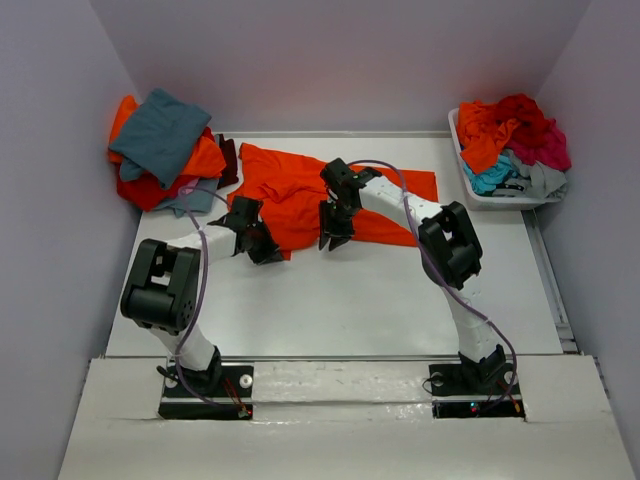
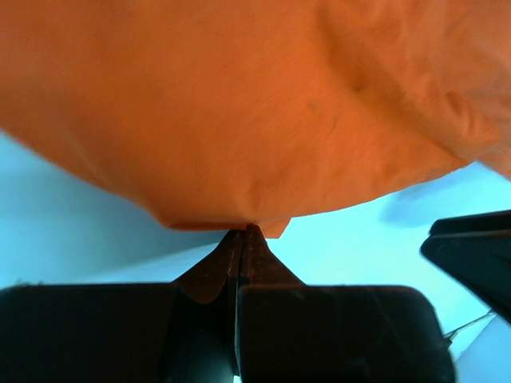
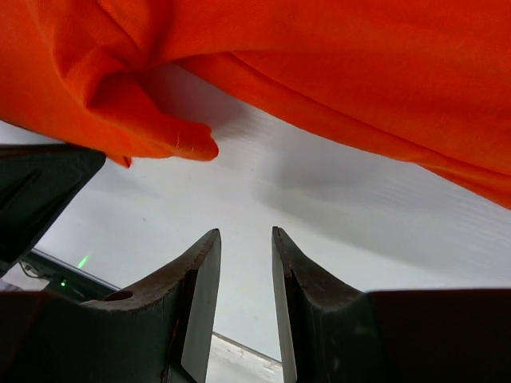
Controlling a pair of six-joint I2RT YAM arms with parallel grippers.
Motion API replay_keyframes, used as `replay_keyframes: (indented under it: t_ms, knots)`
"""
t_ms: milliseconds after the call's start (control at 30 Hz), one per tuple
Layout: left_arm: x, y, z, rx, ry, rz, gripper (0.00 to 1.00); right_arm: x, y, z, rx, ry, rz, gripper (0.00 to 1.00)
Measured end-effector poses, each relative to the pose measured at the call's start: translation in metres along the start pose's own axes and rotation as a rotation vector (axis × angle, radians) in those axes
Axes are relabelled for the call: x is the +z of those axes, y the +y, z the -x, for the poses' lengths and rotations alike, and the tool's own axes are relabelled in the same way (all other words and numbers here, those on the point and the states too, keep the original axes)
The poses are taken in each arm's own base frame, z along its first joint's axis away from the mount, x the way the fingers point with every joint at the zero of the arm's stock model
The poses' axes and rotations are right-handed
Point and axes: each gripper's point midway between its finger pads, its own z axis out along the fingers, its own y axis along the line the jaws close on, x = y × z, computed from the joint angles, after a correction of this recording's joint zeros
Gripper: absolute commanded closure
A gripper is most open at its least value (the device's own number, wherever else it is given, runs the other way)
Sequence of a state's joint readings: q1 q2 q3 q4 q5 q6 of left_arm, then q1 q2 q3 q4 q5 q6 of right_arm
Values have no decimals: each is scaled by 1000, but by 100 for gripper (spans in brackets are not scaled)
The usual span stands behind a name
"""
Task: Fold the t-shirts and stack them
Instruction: Grap the side of the flattened tshirt closest away from the robot with both arms
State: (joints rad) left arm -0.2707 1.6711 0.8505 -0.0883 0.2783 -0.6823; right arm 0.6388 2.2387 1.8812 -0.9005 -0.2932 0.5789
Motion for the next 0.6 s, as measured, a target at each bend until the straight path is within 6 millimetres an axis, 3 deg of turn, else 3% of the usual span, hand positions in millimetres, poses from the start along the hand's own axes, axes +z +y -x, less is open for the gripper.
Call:
replay_keyframes:
  t_ms: [300, 600]
  knots:
    - [-24, 26, -20, -16, 26, 119, 94, -6, -11, 6, 8, -41, -52, 62]
    - [-41, 27, -19, -13, 2, 142, 94, -21, -39, 20, 70, -116, -139, 61]
